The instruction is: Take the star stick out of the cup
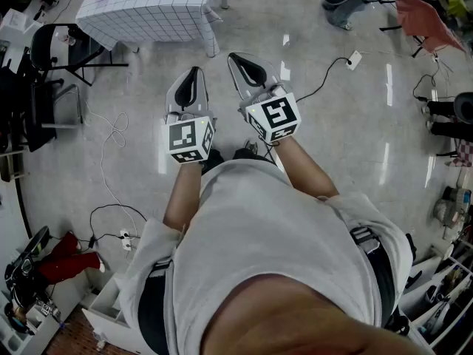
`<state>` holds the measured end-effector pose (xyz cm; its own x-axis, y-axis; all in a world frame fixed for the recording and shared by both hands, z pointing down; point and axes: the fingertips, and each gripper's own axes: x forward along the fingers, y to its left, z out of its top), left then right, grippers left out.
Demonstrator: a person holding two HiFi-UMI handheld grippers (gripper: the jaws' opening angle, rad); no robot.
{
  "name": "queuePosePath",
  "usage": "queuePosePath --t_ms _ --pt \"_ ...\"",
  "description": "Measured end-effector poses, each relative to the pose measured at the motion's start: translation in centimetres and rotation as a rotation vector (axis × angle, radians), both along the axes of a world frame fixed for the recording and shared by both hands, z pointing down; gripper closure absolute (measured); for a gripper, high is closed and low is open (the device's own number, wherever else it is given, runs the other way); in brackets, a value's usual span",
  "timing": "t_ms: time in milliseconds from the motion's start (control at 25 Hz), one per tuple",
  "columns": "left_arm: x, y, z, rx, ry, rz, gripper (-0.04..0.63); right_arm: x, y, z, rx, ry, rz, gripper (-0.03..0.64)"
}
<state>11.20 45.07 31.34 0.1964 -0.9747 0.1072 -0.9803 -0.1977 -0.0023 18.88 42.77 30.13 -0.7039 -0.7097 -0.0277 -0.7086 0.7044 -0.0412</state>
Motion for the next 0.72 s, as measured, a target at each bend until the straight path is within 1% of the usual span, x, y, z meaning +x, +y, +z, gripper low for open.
queuePosePath --t_ms 120,200,320,400,560,720 --pt "2.7 1.2 1.1 -0.029 0.020 -0.012 0.592 2.8 0.8 0.8 -0.019 -0.002 -0.009 0.618" --pt "4.4 1.1 2.0 -0.050 0.009 -0.005 0.592 4.2 0.6 1.4 -0.031 0.001 -0.003 0.618" --pt "5.8 0.8 2.6 -0.067 -0.005 0.021 0.592 5.1 0.7 2.3 -0.046 -0.008 -0.004 0.618" --pt "6.2 0.3 3.1 -0.073 -0.004 0.030 0.592 5.4 0.6 3.0 -0.053 -0.003 -0.008 0.618" --pt "6.2 -1.8 4.9 -0.113 0.016 0.032 0.592 5.5 -1.3 4.4 -0.088 -0.001 -0.002 0.617" --pt "5.2 -6.2 6.2 -0.133 0.043 0.047 0.592 5.1 -5.1 6.0 -0.130 0.046 0.015 0.617"
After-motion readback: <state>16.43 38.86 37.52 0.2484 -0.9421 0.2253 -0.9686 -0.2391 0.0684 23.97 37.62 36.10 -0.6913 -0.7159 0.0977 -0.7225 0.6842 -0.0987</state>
